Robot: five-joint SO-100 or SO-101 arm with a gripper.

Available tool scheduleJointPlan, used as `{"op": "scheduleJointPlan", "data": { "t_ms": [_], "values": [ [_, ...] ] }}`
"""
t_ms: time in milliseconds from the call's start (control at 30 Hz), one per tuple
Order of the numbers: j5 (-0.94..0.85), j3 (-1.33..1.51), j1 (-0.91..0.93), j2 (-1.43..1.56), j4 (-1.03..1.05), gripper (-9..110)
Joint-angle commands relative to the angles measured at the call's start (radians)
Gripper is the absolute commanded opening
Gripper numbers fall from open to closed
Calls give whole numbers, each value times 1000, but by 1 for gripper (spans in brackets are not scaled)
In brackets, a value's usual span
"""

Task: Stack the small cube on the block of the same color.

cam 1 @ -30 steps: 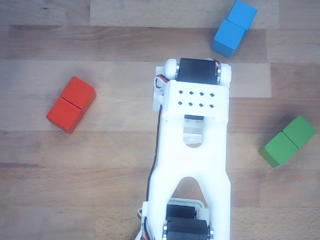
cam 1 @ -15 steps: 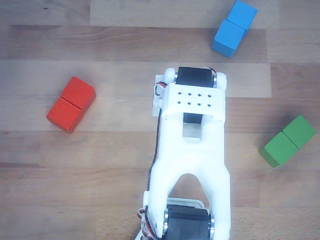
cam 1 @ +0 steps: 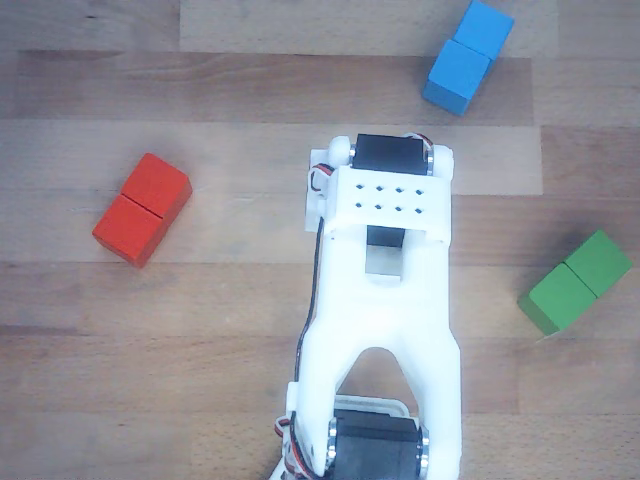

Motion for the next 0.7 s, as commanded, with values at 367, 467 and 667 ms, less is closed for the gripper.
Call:
{"op": "scheduleJointPlan", "data": {
  "t_ms": [367, 467, 667],
  "values": [
    [-3, -5, 9, 18, -29, 12],
    [-5, -6, 9, 20, -29, 12],
    [-6, -11, 9, 21, -29, 12]
  ]
}}
